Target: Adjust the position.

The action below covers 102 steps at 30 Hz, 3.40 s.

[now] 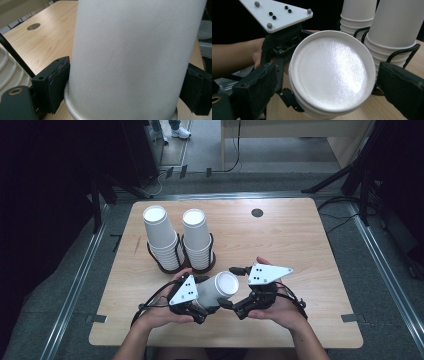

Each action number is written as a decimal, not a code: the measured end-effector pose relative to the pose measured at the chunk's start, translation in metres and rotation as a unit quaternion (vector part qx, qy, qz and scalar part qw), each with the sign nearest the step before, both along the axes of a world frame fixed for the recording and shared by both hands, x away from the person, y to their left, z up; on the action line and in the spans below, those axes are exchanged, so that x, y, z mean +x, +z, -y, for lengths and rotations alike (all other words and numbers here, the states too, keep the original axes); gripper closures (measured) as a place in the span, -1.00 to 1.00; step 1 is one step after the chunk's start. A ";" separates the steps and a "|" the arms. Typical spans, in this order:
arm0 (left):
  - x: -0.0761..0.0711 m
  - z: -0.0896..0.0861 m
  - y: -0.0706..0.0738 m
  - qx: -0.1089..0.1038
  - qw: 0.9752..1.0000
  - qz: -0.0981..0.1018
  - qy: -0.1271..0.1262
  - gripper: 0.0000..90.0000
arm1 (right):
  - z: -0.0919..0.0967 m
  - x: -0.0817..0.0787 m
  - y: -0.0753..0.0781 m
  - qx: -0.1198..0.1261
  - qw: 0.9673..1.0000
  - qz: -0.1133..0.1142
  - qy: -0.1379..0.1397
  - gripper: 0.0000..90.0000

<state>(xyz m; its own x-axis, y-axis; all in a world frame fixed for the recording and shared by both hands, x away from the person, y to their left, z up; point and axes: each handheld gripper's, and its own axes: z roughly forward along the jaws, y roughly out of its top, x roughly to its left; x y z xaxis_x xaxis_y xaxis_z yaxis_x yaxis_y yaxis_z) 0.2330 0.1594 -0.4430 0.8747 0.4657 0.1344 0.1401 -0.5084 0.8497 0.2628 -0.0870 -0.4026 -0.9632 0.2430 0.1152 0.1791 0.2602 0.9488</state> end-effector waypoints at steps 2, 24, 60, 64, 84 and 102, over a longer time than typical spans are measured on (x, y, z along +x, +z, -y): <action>-0.001 0.001 0.000 0.004 1.000 0.000 -0.002 -0.80 | -0.001 0.000 -0.001 -0.005 1.000 0.002 0.003 -0.89; -0.004 0.003 0.002 0.039 0.999 0.027 -0.003 -0.80 | -0.005 -0.001 -0.008 -0.029 1.000 0.009 0.007 -0.70; -0.005 0.006 -0.002 0.073 0.996 0.047 0.006 -0.80 | -0.005 0.000 -0.010 -0.035 0.999 0.001 0.007 -0.52; -0.005 0.006 -0.002 0.072 0.996 0.047 0.006 -0.80 | -0.005 0.001 -0.011 -0.036 0.999 0.000 0.007 -0.51; 0.000 -0.004 0.005 -0.003 0.999 0.023 0.025 -1.00 | 0.001 -0.001 -0.004 -0.007 1.000 0.017 -0.007 -0.46; 0.010 -0.026 0.008 -0.120 0.991 -0.019 0.047 -1.00 | 0.016 0.005 0.003 0.026 0.999 0.016 -0.038 -0.46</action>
<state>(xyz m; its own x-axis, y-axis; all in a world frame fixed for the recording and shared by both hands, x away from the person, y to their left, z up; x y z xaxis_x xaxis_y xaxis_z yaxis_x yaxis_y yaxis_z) 0.2430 0.1849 -0.4355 0.8286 0.5594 -0.0223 0.2108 -0.2749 0.9381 0.2673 -0.1033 -0.3997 -0.9454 0.3104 0.0993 0.1663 0.1973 0.9661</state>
